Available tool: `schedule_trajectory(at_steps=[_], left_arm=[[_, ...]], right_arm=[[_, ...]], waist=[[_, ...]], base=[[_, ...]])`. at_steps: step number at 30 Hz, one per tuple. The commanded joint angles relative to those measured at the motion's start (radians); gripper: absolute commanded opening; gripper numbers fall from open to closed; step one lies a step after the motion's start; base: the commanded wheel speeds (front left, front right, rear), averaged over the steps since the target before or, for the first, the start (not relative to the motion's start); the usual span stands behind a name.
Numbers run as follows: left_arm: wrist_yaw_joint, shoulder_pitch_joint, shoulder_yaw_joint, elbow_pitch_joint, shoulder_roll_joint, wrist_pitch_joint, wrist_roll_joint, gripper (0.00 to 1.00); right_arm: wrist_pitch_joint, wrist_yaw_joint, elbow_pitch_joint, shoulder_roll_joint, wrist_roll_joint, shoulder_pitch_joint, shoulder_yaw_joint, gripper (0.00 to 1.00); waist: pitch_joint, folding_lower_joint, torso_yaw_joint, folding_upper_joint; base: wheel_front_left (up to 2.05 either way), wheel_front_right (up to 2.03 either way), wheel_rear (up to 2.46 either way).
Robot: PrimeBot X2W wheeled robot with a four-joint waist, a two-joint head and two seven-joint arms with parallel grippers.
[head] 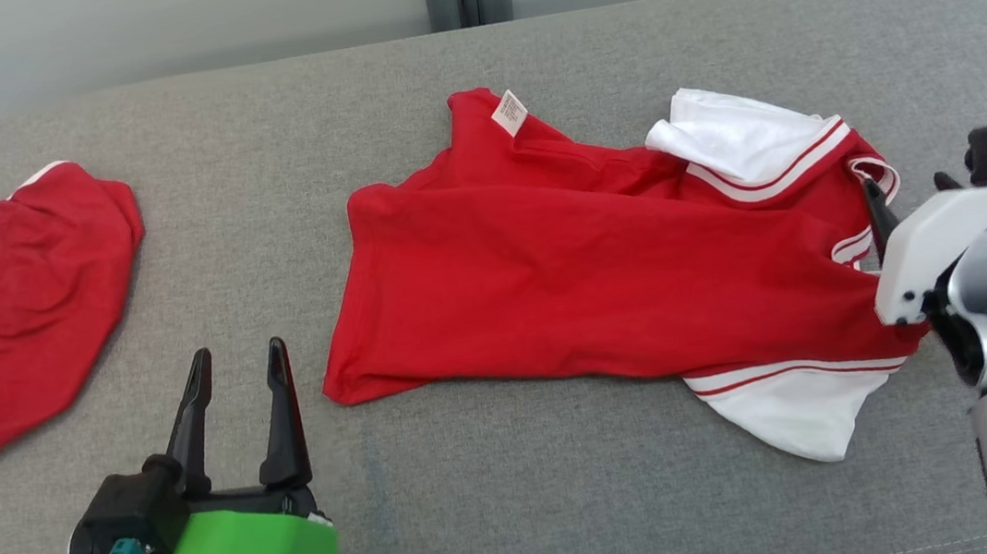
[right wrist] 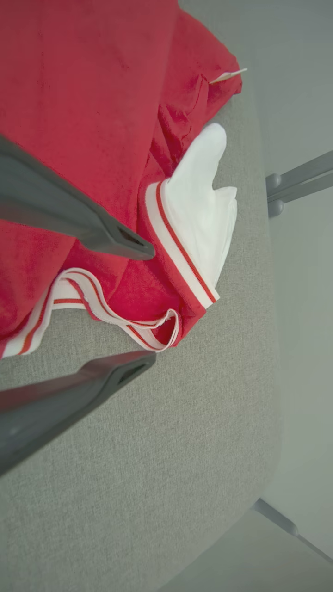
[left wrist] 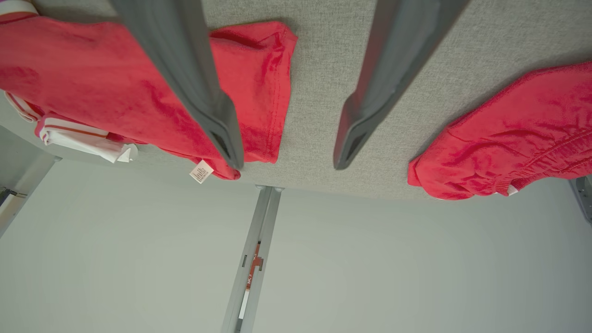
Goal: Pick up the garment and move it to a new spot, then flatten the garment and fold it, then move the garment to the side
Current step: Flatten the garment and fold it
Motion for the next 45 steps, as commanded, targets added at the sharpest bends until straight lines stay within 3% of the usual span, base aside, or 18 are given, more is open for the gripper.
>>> schedule_trajectory(at_steps=[1, 5, 18, 19, 20, 29, 45], left_arm=[[-0.004, -0.026, -0.005, -0.001, 0.001, 0.0, 0.0, 1.0], [-0.004, -0.05, -0.018, -0.002, 0.001, 0.0, -0.004, 1.0], [-0.004, -0.11, -0.023, -0.025, 0.001, 0.0, 0.001, 1.0], [-0.004, -0.112, -0.025, -0.026, 0.001, 0.0, 0.0, 1.0], [-0.004, -0.114, -0.027, -0.027, 0.001, 0.0, -0.002, 1.0], [-0.005, -0.122, -0.027, -0.043, 0.001, 0.0, -0.012, 1.0], [-0.004, -0.157, -0.1, -0.08, 0.001, 0.0, -0.052, 1.0]], right_arm=[[0.046, 0.0, 0.032, -0.022, -0.017, -0.04, -0.018, 1.0], [0.119, 0.0, 0.124, -0.059, -0.031, -0.138, -0.049, 1.0], [0.111, 0.0, 0.376, -0.132, -0.077, -0.287, -0.04, 1.0], [0.106, 0.0, 0.389, -0.134, -0.08, -0.293, -0.042, 0.17], [0.099, 0.0, 0.395, -0.137, -0.085, -0.298, -0.043, 0.0], [-0.096, 0.0, 0.347, -0.136, -0.118, -0.413, -0.079, 0.0], [-0.218, 0.0, 0.425, -0.188, -0.193, -0.683, -0.053, 0.0]], waist=[[0.029, 0.0, 0.013, 0.0], [0.072, 0.0, 0.034, 0.0], [0.187, 0.0, 0.074, 0.0], [0.189, 0.0, 0.076, 0.0], [0.192, 0.0, 0.078, 0.0], [0.2, 0.0, 0.095, 0.0], [0.285, 0.0, 0.224, 0.0]], base=[[0.0, 0.0, 0.0], [0.0, 0.0, 0.0], [0.0, 0.0, 0.0], [0.0, 0.0, 0.0], [0.0, 0.0, 0.0], [0.0, 0.0, 0.0], [0.0, 0.0, 0.0]])
